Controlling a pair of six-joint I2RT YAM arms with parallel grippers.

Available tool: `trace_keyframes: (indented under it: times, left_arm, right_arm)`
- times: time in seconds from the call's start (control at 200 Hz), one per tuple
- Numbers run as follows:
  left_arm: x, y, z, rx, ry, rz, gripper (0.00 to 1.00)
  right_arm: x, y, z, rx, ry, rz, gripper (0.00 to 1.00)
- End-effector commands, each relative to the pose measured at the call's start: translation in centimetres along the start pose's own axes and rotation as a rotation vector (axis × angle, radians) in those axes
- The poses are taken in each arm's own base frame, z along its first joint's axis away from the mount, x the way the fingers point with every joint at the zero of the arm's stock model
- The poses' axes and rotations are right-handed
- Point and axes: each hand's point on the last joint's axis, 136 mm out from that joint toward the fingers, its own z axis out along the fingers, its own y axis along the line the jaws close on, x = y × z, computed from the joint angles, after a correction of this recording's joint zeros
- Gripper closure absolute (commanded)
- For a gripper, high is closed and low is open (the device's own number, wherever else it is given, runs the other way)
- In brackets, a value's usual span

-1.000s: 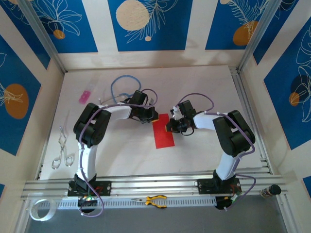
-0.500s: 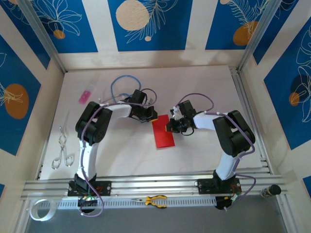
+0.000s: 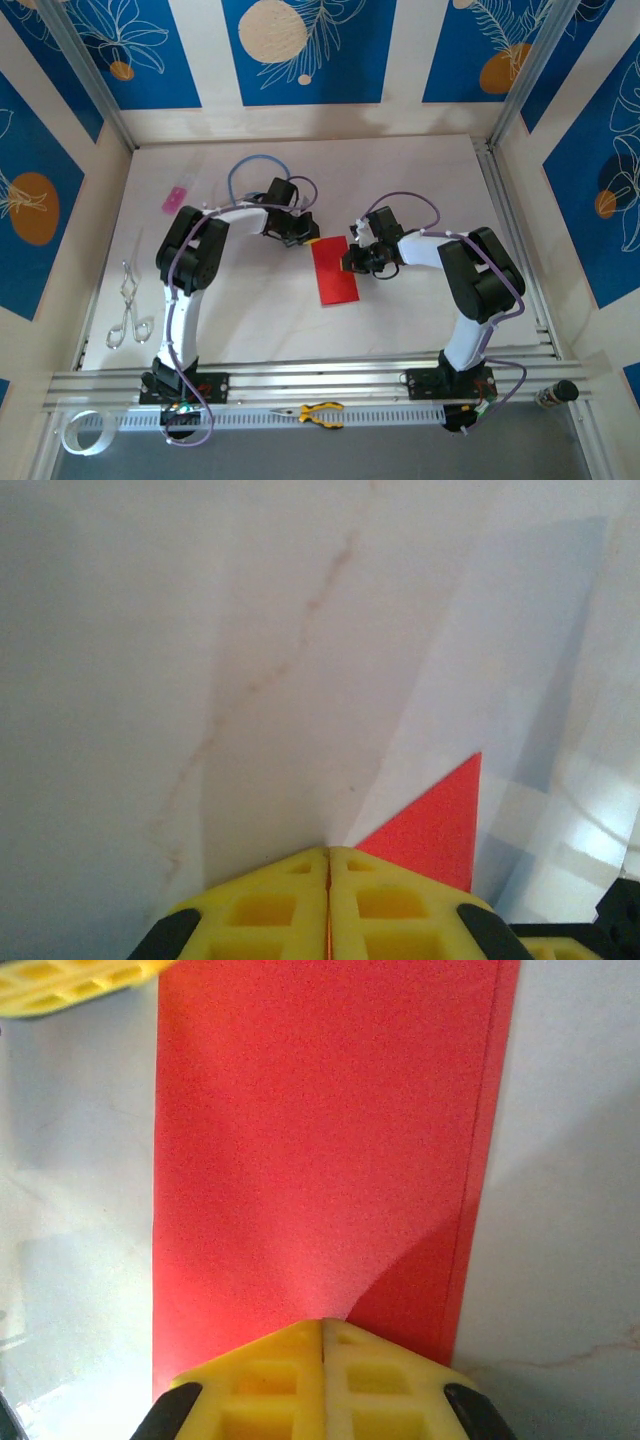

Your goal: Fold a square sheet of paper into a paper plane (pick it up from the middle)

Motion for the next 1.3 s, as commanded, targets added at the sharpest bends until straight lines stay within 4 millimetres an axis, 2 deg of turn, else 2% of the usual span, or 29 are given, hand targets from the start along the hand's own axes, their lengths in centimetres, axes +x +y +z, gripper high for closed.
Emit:
trace_keyframes:
  times: [0.0, 0.11, 0.235, 0.495, 0.65, 0.75, 0.845, 1.0, 1.075, 1.296]
  left_arm:
    - [-1.7, 3.8, -0.1, -0.124, -0.045, -0.052, 0.90]
    - [-2.0, 4.1, -0.3, -0.149, -0.051, -0.056, 0.90]
    - [-2.6, 3.3, -1.1, -0.156, -0.061, -0.033, 0.91]
    - [-3.4, -1.7, -4.8, -0.067, -0.108, 0.086, 0.86]
    - [-1.5, -4.8, -5.8, 0.015, -0.080, 0.139, 0.86]
    - [0.8, -6.0, -5.1, 0.064, -0.025, 0.155, 0.88]
    - [3.0, -6.0, -4.1, 0.079, 0.026, 0.152, 0.88]
    - [5.6, -4.6, -2.5, 0.078, 0.079, 0.129, 0.88]
    - [6.5, -3.9, -1.7, 0.078, 0.096, 0.119, 0.88]
    - [8.0, -0.1, 0.0, -0.006, 0.116, 0.082, 0.89]
  right_arm:
    - [3.9, -2.9, 0.8, 0.103, 0.127, 0.062, 1.00]
    - [3.9, -3.0, 0.8, 0.105, 0.128, 0.063, 1.00]
    - [3.9, -3.0, 0.8, 0.106, 0.129, 0.064, 1.00]
    - [3.9, -3.0, 0.8, 0.105, 0.127, 0.061, 1.00]
    - [3.9, -3.0, 0.8, 0.106, 0.126, 0.062, 1.00]
    - [3.9, -3.0, 0.8, 0.108, 0.125, 0.063, 1.00]
    - [3.8, -3.0, 0.8, 0.109, 0.126, 0.064, 1.00]
    - [3.9, -3.1, 0.8, 0.111, 0.127, 0.064, 1.00]
    - [3.9, -3.0, 0.8, 0.110, 0.128, 0.066, 1.00]
    - [3.9, -3.1, 0.9, 0.110, 0.129, 0.065, 1.00]
